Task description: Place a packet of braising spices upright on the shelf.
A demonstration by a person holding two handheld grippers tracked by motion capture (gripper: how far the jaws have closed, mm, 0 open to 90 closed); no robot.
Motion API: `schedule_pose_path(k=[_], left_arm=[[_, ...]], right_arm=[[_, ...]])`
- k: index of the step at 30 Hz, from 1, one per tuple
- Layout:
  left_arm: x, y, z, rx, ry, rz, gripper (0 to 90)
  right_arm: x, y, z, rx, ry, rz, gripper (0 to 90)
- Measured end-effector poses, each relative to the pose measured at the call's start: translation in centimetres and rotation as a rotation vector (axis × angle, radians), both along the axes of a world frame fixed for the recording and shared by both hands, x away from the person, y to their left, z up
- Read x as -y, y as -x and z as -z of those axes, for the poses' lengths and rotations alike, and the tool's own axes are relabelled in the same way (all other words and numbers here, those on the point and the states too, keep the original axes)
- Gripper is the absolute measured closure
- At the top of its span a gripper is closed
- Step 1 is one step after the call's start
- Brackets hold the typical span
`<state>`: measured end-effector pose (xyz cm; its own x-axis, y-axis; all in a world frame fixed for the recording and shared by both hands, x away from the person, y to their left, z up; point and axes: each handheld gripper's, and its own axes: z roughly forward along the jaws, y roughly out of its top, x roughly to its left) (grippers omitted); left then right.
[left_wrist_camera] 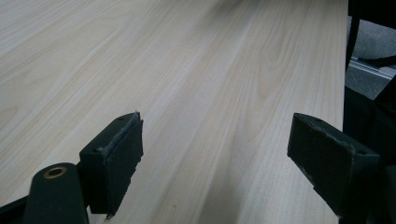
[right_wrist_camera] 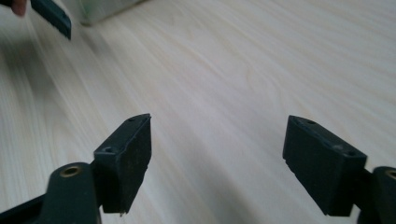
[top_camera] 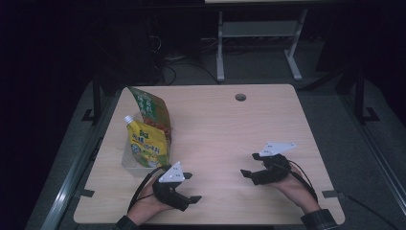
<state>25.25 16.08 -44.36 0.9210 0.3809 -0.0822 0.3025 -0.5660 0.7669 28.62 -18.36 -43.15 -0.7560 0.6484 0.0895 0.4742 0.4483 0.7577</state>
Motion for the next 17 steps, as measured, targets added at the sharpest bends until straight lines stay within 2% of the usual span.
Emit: schedule_pose_path(k=[8, 10, 17], left_arm=[[0.0, -0.2, 0.2, 0.000, -0.022, 0.001, 17.5], [0.1, -0.2, 0.2, -0.001, -0.019, -0.003, 17.5], [0.3, -0.3, 0.4, 0.008, -0.030, 0.000, 16.7]], right_arm=[[1.6, 1.8, 1.5, -0.005, 0.037, 0.008, 19.2], [1.8, 1.9, 1.6, -0.013, 0.036, 0.010, 18.9], [1.8, 2.0, 1.8, 0.002, 0.018, 0.018, 14.5]])
